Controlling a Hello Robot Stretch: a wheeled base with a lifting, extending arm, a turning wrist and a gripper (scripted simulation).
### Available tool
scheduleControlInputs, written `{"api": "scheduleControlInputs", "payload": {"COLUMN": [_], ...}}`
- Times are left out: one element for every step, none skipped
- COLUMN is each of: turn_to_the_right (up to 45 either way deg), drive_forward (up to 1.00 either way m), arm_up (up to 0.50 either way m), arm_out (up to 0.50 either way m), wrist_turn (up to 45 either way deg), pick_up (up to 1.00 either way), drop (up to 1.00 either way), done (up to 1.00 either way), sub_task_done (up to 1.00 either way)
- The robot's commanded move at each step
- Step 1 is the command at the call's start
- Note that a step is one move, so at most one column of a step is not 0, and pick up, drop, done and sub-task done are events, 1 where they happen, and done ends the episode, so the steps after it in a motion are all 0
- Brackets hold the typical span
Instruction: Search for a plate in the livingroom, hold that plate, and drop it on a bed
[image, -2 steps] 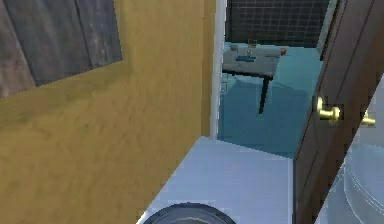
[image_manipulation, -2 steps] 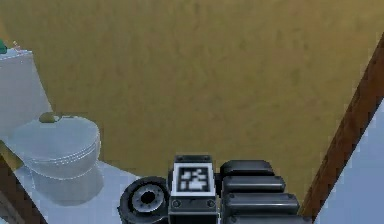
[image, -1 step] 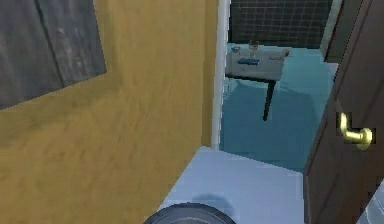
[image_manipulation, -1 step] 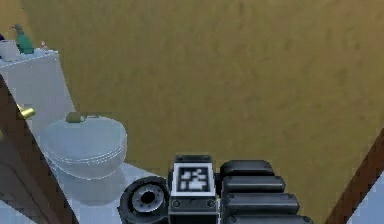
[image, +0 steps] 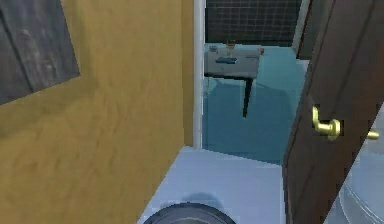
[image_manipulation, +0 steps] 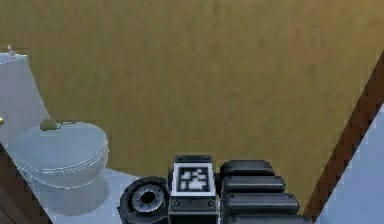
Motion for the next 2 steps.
{"api": "scheduleControlInputs", "payload": {"turn_to_the_right": [0.0, 15.0], "drive_forward": [0.90, 0.00], "arm_up": [0.00, 0.00], "arm_out": [0.00, 0.00], "wrist_turn": [0.0, 0.0], "pick_up": [0.00, 0.00], "drop": [0.00, 0.00], "done": [0.00, 0.00], "sub_task_done": [0.00, 0.00]}}
